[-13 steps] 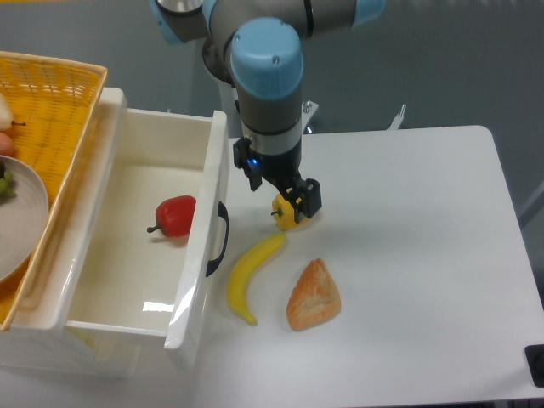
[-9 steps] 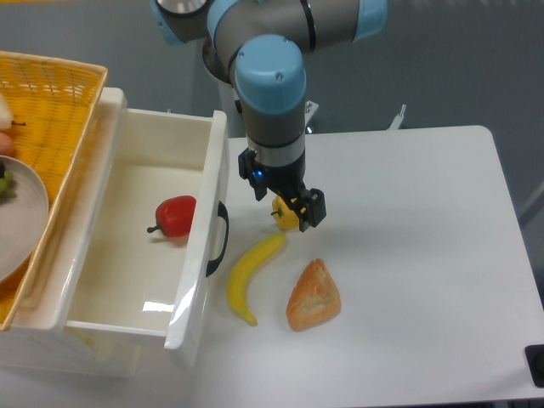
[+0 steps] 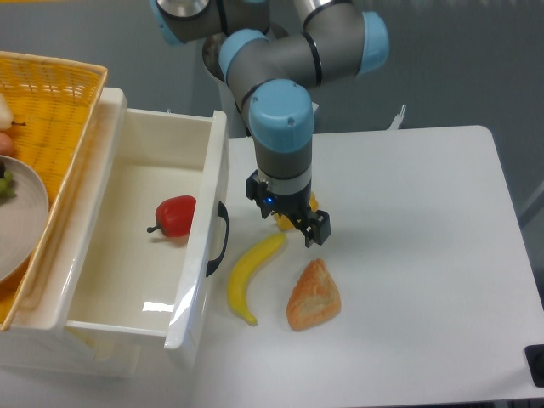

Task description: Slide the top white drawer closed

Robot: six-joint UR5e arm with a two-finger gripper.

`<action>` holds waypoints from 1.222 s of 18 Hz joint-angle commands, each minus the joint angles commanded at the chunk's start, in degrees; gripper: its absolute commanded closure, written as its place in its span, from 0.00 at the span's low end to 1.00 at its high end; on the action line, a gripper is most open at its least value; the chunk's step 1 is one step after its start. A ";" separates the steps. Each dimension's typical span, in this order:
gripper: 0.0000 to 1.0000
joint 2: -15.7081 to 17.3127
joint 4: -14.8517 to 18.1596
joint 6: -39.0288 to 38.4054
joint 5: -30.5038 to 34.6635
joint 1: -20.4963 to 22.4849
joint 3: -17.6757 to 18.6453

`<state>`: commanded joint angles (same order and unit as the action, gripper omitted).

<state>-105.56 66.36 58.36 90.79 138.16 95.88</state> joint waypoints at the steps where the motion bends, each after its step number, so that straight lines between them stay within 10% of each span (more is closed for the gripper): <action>1: 0.00 -0.09 0.00 -0.70 0.00 0.09 0.09; 13: 0.00 -4.74 -1.49 -24.16 -0.61 -0.53 -2.36; 22: 0.00 -5.27 -1.67 -27.16 -4.83 -0.96 -3.33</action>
<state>-110.83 64.69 31.20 85.96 137.20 92.55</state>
